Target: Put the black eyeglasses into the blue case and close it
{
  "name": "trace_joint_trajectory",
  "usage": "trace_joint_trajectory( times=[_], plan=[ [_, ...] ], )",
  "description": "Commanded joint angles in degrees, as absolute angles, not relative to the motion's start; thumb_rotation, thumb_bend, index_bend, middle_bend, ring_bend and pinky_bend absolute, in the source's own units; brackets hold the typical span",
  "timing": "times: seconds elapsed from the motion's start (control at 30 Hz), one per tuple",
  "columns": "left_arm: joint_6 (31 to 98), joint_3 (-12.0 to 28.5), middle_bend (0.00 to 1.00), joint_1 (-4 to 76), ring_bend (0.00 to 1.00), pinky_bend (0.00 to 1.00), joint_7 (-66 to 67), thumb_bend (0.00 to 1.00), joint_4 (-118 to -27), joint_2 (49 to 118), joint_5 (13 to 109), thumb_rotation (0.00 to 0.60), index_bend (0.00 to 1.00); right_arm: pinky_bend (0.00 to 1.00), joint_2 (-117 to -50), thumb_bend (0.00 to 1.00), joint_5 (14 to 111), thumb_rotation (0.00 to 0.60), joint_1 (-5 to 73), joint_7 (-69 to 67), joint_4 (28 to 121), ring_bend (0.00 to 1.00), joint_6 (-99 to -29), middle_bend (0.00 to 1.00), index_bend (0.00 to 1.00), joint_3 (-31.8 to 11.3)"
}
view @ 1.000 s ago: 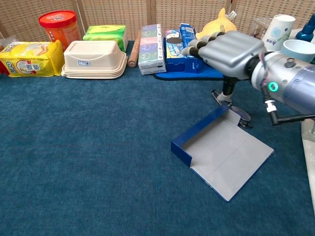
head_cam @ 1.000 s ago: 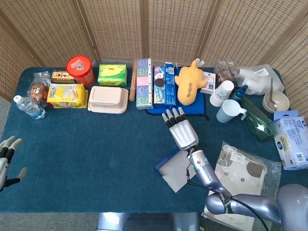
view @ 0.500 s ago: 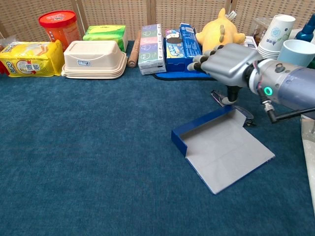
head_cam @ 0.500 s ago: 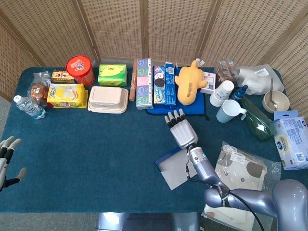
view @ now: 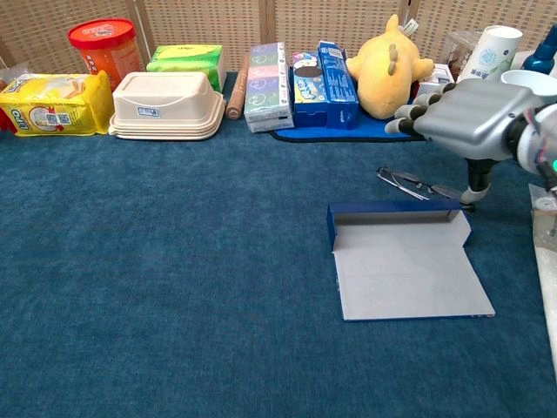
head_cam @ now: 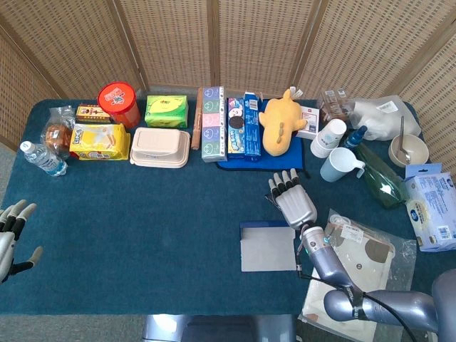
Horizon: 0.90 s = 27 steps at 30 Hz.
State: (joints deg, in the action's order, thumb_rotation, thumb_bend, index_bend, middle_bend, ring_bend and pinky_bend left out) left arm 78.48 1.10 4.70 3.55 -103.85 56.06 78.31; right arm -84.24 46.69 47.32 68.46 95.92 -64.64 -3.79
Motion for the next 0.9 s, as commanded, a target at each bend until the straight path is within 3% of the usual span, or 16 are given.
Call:
trace_joint_trajectory(
  times=[0.03,0.4,0.9],
  plan=[
    [78.22,1.25,0.0,5.07,0.0,0.0,3.8,0.32,-103.96,56.26,78.48,0.6,0.03,0.1,-80.94,0.0,48.67,0.572,46.46,66.97,100.94,0.0,-67.55,0.0,0.0,-4.0],
    [78.5,1.89,0.0,5.67,0.0,0.0,3.86,0.32,-104.79,55.42,78.94,0.6,0.03,0.11,-80.55,0.0,47.09,0.574,48.28,58.7,101.67,0.0,-65.67,0.0,0.0,-9.44],
    [78.11,2.23,0.0,6.4,0.0,0.0,3.5,0.32,-105.72,53.59,79.05,0.6,0.02,0.11,-89.74,0.0,41.01,0.576,53.94,57.66,91.07,0.0,-60.59,0.0,0.0,-9.6]
  ],
)
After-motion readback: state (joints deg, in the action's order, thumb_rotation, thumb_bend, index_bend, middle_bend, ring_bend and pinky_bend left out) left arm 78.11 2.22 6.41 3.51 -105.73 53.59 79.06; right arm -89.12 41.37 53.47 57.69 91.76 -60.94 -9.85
